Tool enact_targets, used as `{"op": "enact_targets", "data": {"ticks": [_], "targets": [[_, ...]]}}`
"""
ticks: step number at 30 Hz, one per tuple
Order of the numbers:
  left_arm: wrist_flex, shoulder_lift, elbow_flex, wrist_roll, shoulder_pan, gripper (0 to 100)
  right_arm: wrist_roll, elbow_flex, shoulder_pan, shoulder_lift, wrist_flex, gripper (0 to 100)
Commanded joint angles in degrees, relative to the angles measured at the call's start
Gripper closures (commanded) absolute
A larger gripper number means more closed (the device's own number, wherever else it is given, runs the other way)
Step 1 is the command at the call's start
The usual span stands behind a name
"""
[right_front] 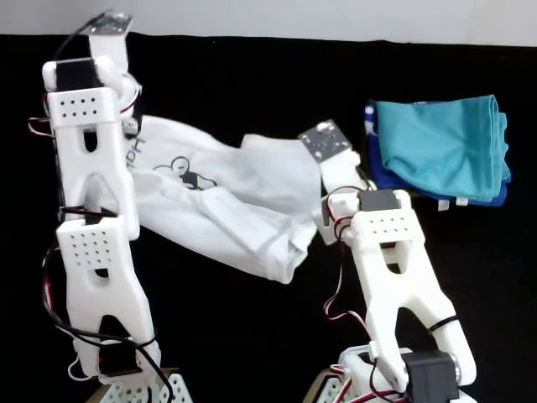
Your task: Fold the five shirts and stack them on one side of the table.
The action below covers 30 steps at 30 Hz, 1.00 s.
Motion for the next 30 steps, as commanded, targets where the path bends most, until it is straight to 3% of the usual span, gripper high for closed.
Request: {"op": "enact_targets", "data": {"ticks": [1, 9, 16, 21, 23, 27, 30], "targets": [[0.79, -0.66, 3.38, -2.2, -3.21, 85, -1.67, -0.48, -0.92, -0.04, -1.19, 67.1], [2.11, -0.92, 4.79, -2.02, -11.82, 82, -1.49, -1.8, -13.49, 2.24, -1.36, 67.1], [2.29, -1.1, 4.79, -1.93, -18.59, 82, -1.93, -14.46, -18.33, 18.07, -1.54, 67.1], [2.29, -1.1, 4.79, -2.11, -21.49, 82, -1.58, -23.34, -23.43, 26.77, 8.31, 67.6], [2.29, -1.1, 4.79, -2.2, -21.85, 82, -1.49, -25.45, -25.54, 28.26, 11.38, 73.3], [2.29, -1.1, 4.79, -2.2, -21.67, 82, -1.49, -26.59, -27.12, 28.97, 12.88, 99.3], [2.29, -1.1, 4.79, -2.2, -21.58, 82, -1.58, -26.86, -26.95, 28.79, 15.08, 97.7]]}}
